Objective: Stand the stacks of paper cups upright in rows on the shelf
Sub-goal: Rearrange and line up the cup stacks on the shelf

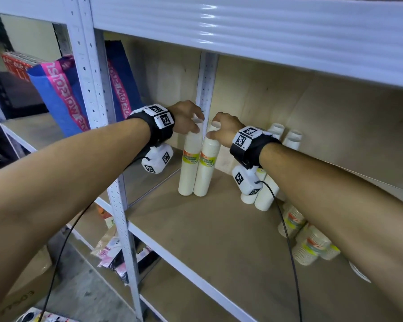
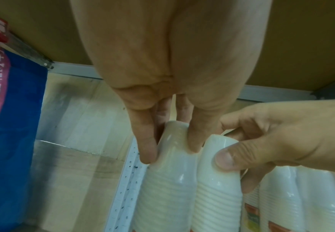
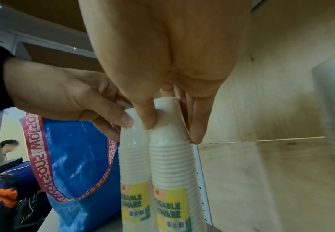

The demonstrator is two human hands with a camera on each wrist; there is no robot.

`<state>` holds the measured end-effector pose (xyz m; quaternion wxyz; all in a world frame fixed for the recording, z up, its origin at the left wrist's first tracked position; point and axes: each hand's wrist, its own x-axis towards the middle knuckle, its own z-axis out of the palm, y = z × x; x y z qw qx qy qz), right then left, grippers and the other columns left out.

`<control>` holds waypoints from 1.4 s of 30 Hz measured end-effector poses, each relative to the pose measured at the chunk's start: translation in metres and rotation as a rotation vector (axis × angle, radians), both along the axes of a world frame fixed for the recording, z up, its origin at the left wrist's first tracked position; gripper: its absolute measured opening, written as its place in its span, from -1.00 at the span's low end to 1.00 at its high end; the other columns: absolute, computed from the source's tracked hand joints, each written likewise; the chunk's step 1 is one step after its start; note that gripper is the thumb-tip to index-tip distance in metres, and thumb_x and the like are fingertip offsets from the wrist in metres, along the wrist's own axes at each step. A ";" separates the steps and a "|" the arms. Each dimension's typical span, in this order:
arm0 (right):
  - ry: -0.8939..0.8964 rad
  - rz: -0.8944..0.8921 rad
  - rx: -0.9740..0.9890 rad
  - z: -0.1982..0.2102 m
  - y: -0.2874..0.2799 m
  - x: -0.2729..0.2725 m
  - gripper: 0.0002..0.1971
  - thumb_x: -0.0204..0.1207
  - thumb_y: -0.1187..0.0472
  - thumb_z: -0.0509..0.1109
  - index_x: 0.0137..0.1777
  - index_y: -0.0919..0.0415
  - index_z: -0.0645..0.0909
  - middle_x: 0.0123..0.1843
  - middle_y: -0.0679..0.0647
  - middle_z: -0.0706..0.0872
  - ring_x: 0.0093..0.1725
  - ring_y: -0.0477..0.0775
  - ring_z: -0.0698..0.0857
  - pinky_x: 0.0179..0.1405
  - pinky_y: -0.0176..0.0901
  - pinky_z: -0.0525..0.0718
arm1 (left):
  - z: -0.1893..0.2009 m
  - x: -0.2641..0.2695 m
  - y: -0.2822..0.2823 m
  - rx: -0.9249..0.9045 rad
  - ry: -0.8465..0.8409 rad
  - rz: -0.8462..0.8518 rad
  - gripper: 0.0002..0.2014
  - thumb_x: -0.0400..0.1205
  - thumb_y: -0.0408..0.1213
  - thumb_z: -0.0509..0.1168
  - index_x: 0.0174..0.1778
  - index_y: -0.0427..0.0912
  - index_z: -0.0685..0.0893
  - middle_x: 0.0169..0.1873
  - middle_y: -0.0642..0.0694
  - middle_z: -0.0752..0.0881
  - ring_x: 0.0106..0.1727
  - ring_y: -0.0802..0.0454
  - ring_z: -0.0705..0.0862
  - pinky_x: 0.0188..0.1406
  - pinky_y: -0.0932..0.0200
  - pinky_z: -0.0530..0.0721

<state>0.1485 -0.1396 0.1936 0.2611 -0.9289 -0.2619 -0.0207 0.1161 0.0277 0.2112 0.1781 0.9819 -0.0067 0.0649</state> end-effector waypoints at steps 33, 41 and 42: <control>-0.014 -0.333 0.059 0.002 -0.172 -0.040 -0.41 0.48 0.13 0.52 0.49 0.16 0.44 0.47 0.06 0.59 0.37 0.06 0.59 0.02 -0.25 0.43 | 0.000 0.019 -0.162 -0.131 0.034 -0.345 -0.59 0.56 -0.27 0.48 0.35 -0.03 0.65 0.14 -0.10 0.63 0.07 -0.12 0.72 -0.06 0.08 0.77; 0.002 -0.343 0.056 -0.003 -0.167 -0.030 -0.37 0.48 0.10 0.53 0.52 0.15 0.42 0.46 0.05 0.59 0.38 0.07 0.59 0.08 -0.25 0.47 | -0.006 0.032 -0.161 -0.109 0.040 -0.341 -0.58 0.56 -0.26 0.47 0.35 -0.04 0.65 0.18 -0.10 0.64 0.00 -0.11 0.73 -0.09 0.10 0.74; 0.002 -0.340 0.054 -0.003 -0.166 -0.030 -0.37 0.48 0.11 0.53 0.52 0.15 0.42 0.46 0.05 0.59 0.39 0.06 0.59 0.09 -0.25 0.47 | -0.007 0.032 -0.161 -0.110 0.041 -0.342 -0.59 0.57 -0.26 0.47 0.36 -0.04 0.64 0.18 -0.10 0.63 -0.03 -0.10 0.72 -0.11 0.12 0.73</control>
